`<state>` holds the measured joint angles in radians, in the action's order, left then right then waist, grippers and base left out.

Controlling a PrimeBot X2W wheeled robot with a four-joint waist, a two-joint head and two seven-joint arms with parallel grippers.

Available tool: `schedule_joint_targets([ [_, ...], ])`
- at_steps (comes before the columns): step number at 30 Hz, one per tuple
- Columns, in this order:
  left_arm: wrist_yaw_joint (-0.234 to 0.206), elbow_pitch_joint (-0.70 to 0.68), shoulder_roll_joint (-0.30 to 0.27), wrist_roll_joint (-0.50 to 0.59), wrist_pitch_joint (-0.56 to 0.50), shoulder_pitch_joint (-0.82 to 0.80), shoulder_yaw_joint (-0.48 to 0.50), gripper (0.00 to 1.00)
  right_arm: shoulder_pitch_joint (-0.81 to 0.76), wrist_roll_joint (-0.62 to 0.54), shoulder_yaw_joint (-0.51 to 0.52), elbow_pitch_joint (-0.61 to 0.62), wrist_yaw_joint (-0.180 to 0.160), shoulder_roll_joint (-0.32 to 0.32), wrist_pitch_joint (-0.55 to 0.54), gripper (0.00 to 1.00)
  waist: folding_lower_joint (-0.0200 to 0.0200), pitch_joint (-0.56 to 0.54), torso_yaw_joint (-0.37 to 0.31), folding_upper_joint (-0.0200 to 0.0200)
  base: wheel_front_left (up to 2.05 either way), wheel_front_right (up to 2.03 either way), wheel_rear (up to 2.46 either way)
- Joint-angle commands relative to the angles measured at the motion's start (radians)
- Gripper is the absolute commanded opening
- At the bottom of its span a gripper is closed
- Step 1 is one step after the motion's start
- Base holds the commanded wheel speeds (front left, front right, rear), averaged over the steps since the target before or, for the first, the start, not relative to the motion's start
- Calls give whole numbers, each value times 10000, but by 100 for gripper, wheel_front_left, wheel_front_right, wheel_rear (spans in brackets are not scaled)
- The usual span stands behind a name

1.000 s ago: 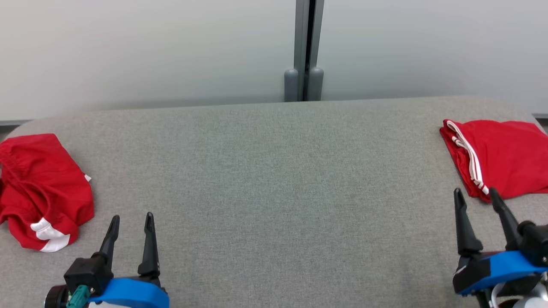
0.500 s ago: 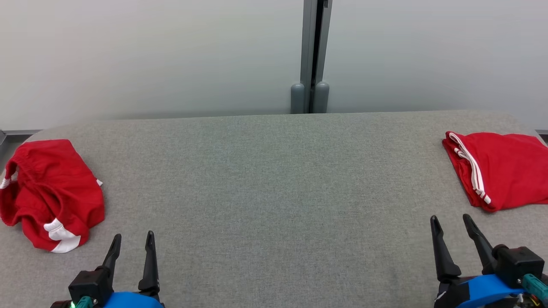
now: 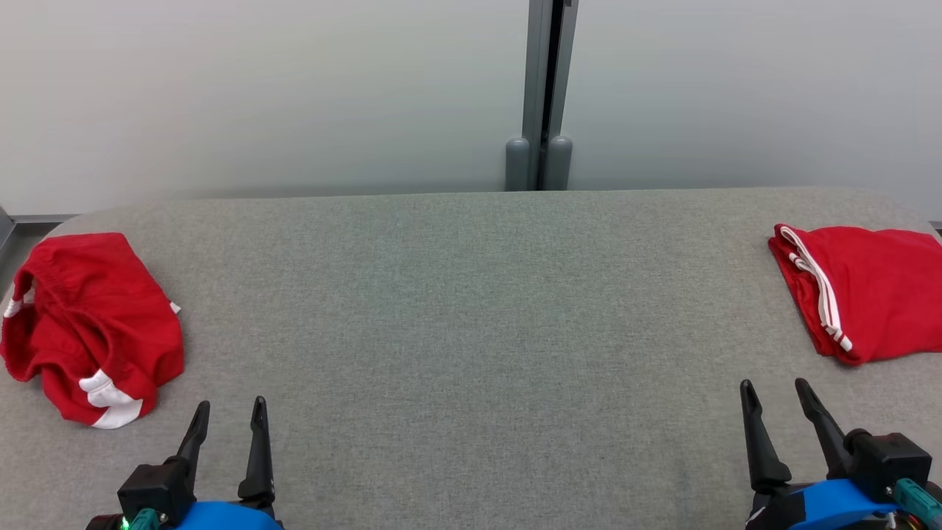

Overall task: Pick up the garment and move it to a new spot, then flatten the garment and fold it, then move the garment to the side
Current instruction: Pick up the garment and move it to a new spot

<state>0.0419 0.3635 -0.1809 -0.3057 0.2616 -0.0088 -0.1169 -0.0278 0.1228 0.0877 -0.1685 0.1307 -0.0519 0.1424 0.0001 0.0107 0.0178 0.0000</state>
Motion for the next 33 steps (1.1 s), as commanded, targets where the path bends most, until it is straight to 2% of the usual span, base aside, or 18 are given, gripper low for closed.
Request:
schedule_joint_targets([
  [1,26,-23,2,60,44,-193,-7,100,99,27,15,-38,2,12,84,100,-1,15,52,0,0,0,0],
  [7,-7,-68,-128,186,44,-352,-82,100,205,53,-140,-245,2,14,249,100,-1,76,528,0,0,0,0],
  [16,-82,-404,-251,274,5,-383,-158,100,252,139,-459,-548,2,11,456,100,-1,155,1645,0,0,0,0],
  [17,-131,-507,-269,196,-74,-318,-155,100,313,175,-607,-691,2,10,546,100,-1,169,2224,0,0,0,0],
  [20,-147,-572,-304,148,-118,-196,-160,100,364,213,-694,-854,2,9,594,100,-1,163,2777,0,0,0,0],
  [33,-234,-650,-327,-47,-132,-58,-141,100,504,139,-922,-1085,2,5,734,100,-1,190,4046,0,0,0,0],
])
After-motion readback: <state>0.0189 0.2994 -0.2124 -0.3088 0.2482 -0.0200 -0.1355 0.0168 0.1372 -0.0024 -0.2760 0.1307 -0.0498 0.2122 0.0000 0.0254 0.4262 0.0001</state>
